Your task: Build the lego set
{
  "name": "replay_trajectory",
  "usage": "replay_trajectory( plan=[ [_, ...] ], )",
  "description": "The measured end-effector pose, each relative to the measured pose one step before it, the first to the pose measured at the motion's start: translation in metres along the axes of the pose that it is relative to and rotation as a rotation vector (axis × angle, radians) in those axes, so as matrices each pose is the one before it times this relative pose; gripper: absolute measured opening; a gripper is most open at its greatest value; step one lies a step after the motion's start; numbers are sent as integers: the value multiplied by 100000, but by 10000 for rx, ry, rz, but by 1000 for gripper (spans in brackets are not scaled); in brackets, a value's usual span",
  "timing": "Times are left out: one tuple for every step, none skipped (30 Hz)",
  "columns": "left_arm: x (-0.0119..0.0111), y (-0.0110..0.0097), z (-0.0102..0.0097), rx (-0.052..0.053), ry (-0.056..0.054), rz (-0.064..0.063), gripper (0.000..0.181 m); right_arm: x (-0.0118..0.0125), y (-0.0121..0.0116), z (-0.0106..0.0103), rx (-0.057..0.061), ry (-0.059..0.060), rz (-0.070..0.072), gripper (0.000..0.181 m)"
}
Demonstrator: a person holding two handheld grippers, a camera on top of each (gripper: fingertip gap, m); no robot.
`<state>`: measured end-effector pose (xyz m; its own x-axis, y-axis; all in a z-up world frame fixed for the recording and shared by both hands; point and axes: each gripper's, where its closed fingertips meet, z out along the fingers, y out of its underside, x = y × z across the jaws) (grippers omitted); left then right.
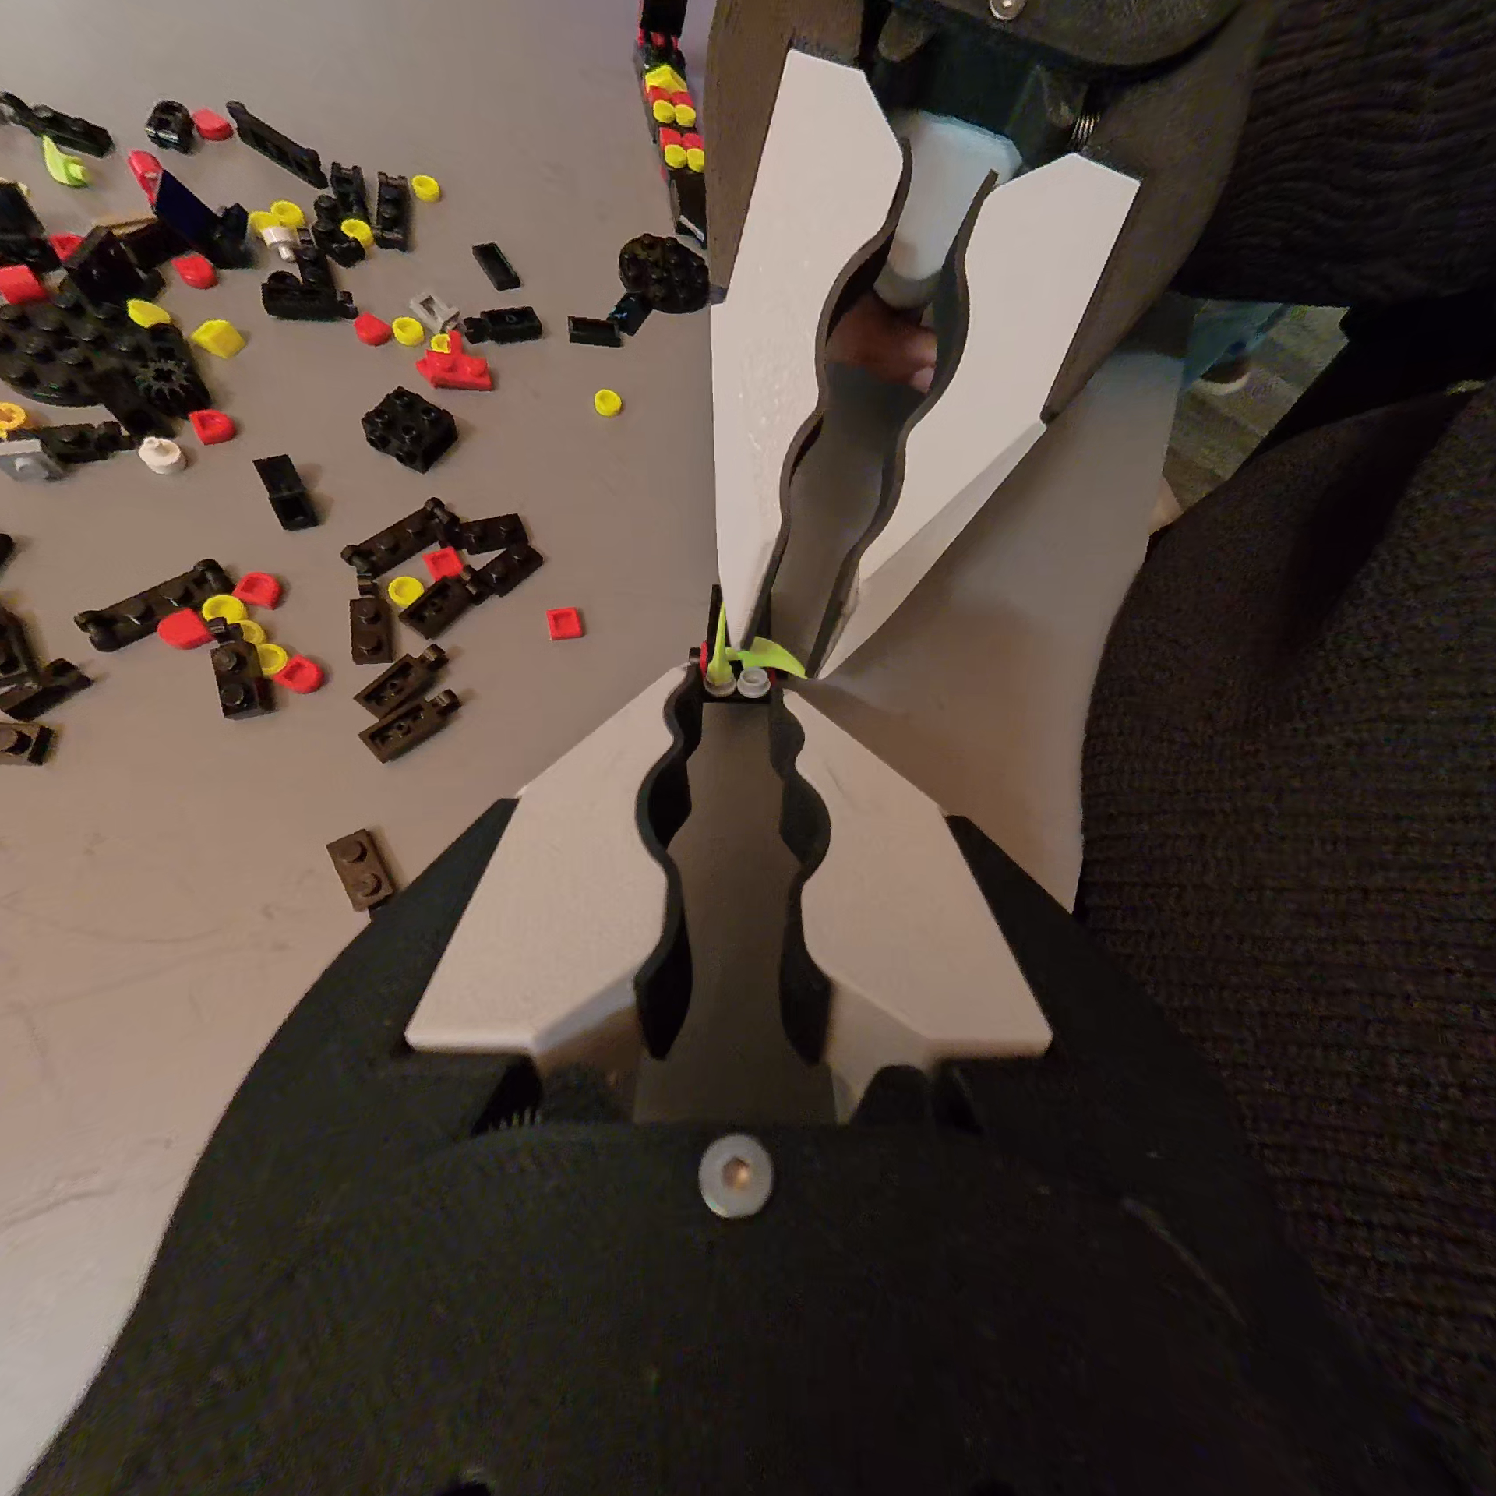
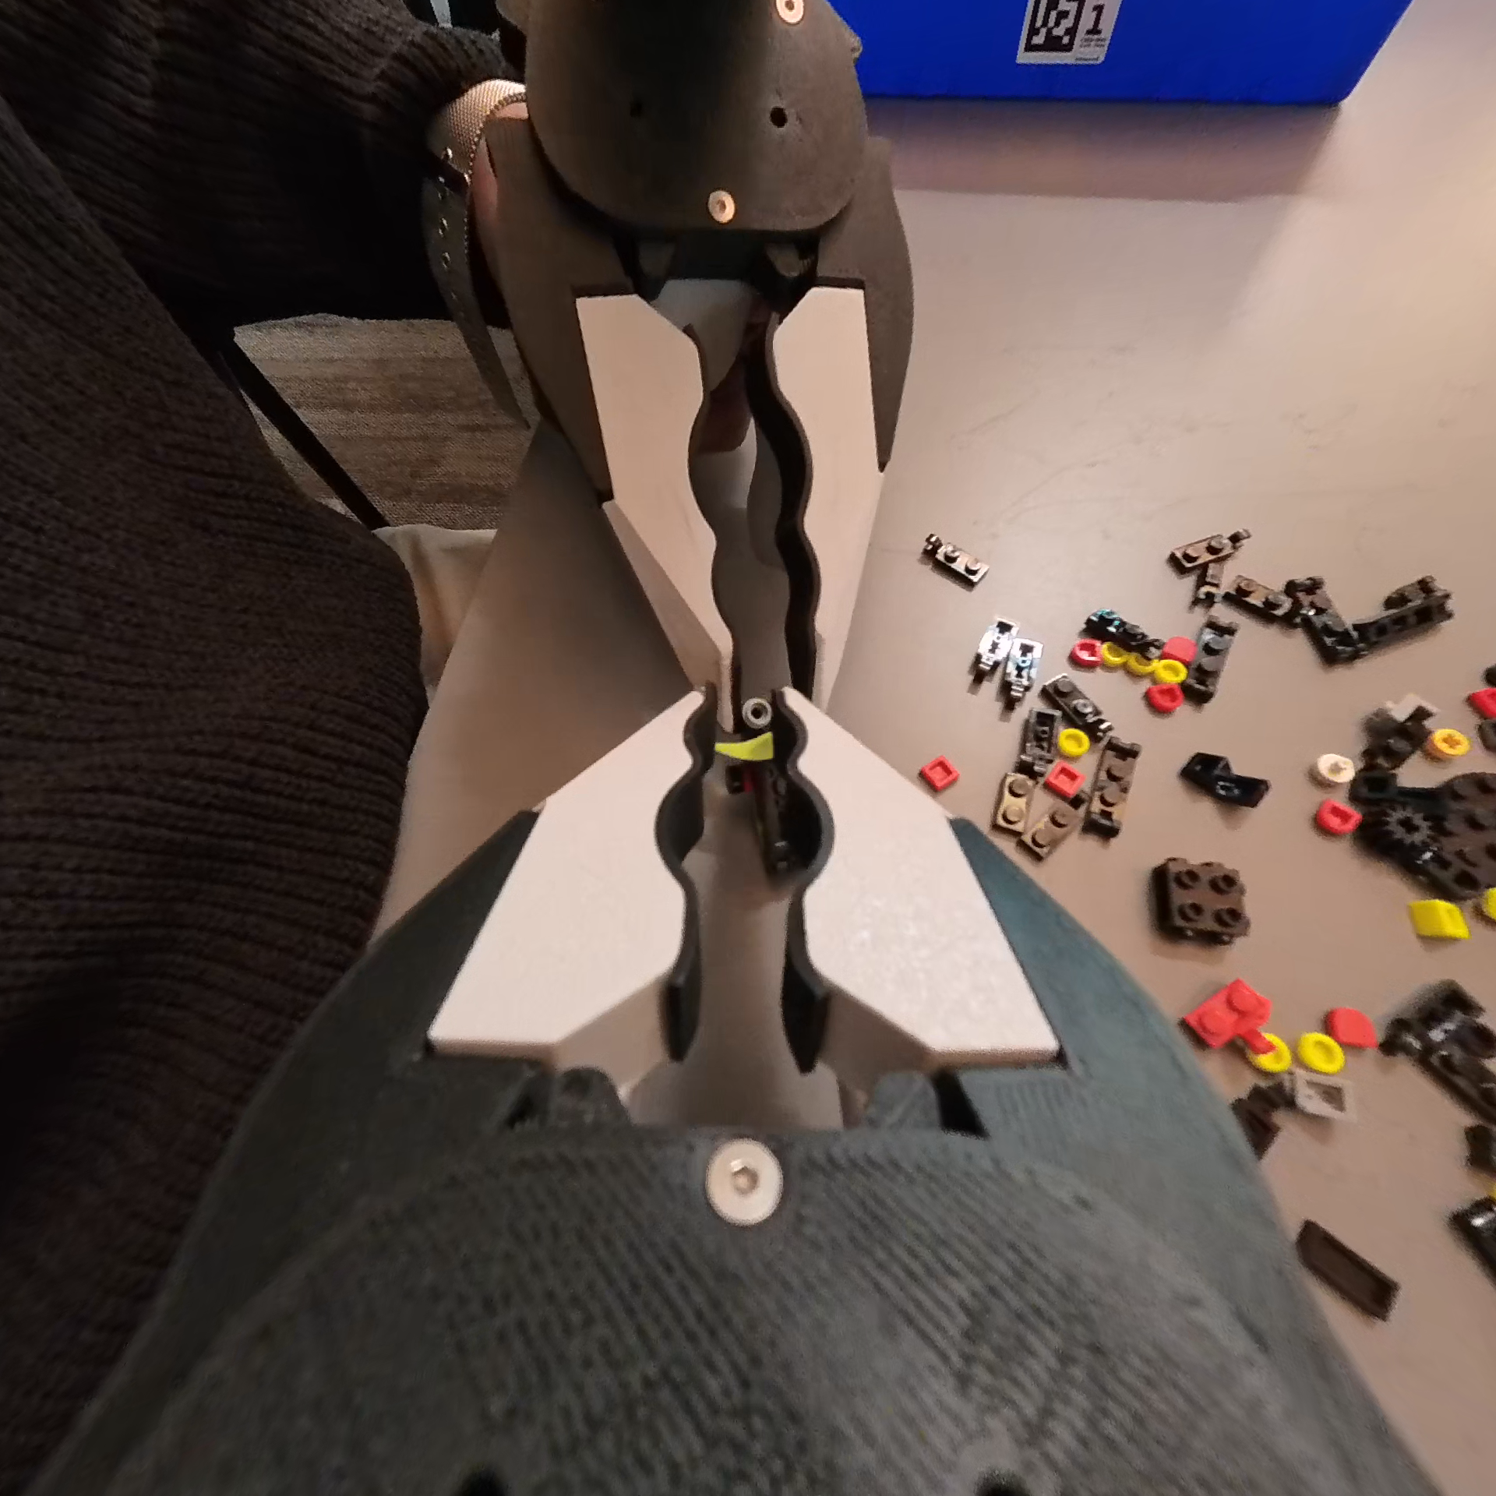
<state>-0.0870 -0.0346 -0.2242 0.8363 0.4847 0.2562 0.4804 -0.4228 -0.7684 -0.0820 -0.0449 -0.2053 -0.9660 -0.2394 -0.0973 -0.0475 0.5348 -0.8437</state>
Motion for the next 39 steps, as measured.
replay_trajectory(
  plan=[
    [-11, 4, -3, -2, 9, -19, 13, 9, -12, 9, 5, 1, 7, 11],
    [-8, 1, -7, 3, 13, -22, 13, -4, -32, 2, 17, -9, 14, 11],
    [-9, -4, -4, 7, 12, -24, 13, 1, -26, 8, 19, -6, 14, 11],
    [-14, -14, -9, 9, 9, -19, 13, -9, -13, 12, 6, -5, 7, 11],
    [0, 6, -4, 4, 5, -19, 13, -5, -2, 9, -2, 2, 1, 12],
    [-8, 4, 2, -5, 6, -24, 13, 1, 11, 32, -7, 2, 1, 12],
    [-16, 31, 8, -13, 3, -25, 13, 7, 6, 12, -2, 5, 6, 12],
    [-6, 11, 5, -9, 1, -17, 13, 1, -14, 12, 6, 4, 11, 13],
    [-10, -1, -5, 0, -2, -8, 13, -12, -22, -14, 7, 2, 15, 13],
    [-6, 0, 15, -1, -1, -3, 13, -14, -39, -12, 13, 5, 7, 14],
    [-5, 4, -2, -3, -3, 1, 13, 4, -48, -22, 18, 14, -3, 14],
    [1, 2, 5, -4, -2, 1, 13, -4, -34, -12, 9, 13, -4, 15],
    [-6, -3, 7, -4, -2, 0, 13, 4, -12, -19, 0, 6, -1, 15],
    [-6, 0, 0, -4, 0, -3, 13, -10, 3, 1, -3, 0, 0, 15],
    [-7, 3, 8, 0, 0, -5, 13, -14, 10, 7, -1, -4, 0, 15],
    [-9, -2, -4, 1, 0, -6, 13, -16, 10, 12, -5, -7, 0, 15],
    [-5, -3, -4, 2, 2, -8, 13, -10, 12, 11, -6, -5, -5, 15],
    [-18, -10, -6, 6, -1, -14, 13, -14, -2, -12, -1, -6, -10, 15],
    [-29, -9, -8, 10, 6, -24, 13, -14, -6, -24, 0, -2, -8, 15],
    [-21, -17, -9, 11, 18, -45, 13, 8, -11, -54, -1, 6, -20, 16],
    [-28, -23, -4, 20, 31, -83, 14, 59, -17, -123, 1, 42, -45, 16],
    [-57, -48, -12, 34, 41, -132, 14, 141, -46, -207, 12, 96, -72, 16],
    [-64, -55, -3, 50, 55, -216, 14, 204, -100, -289, 45, 129, -84, 16],
    [-22, -23, -4, 46, 119, -323, 14, 236, -138, -368, 82, 141, -76, 16],
    [-17, 51, 32, 16, 159, -400, 14, 273, -139, -392, 92, 150, -69, 15],
    [-12, 60, 36, 10, 168, -411, 14, 324, -91, -381, 90, 163, -81, 15],
    [-16, 25, 5, 27, 155, -348, 14, 379, -6, -332, 53, 172, -85, 15],
    [-63, -40, -30, 59, 111, -288, 14, 422, 87, -236, 9, 176, -75, 14],
    [-104, -96, -51, 83, 75, -261, 14, 368, 97, -115, 2, 130, -43, 14],
    [-105, -116, -63, 96, 72, -245, 14, 178, 77, -11, 1, 14, 7, 14],
    [-98, -100, -63, 82, 83, -256, 14, -26, 14, 55, 14, -80, 28, 14],
    [-29, -56, -54, 51, 119, -216, 14, -215, -90, 95, 58, -116, -28, 14],
    [-11, -17, -44, 38, 119, -192, 14, -305, -137, 121, 56, -89, -121, 14],
    [-2, -24, -34, 30, 113, -210, 14, -268, -67, 151, -24, -14, -228, 13],
    [28, -59, -29, 62, 125, -220, 14, -187, 88, 223, -142, 53, -298, 13],
    [43, -102, -32, 79, 136, -224, 14, -7, 211, 245, -210, 156, -296, 11],
    [-24, -71, -28, 63, 78, -164, 14, 77, 236, 219, -194, 173, -223, 10],
    [-122, 5, -32, 18, -27, -56, 14, 39, 240, 188, -163, 88, -81, 10],
    [-128, 39, -13, -18, -68, 21, 14, -89, 179, 120, -108, -42, 49, 10]
  ],
)
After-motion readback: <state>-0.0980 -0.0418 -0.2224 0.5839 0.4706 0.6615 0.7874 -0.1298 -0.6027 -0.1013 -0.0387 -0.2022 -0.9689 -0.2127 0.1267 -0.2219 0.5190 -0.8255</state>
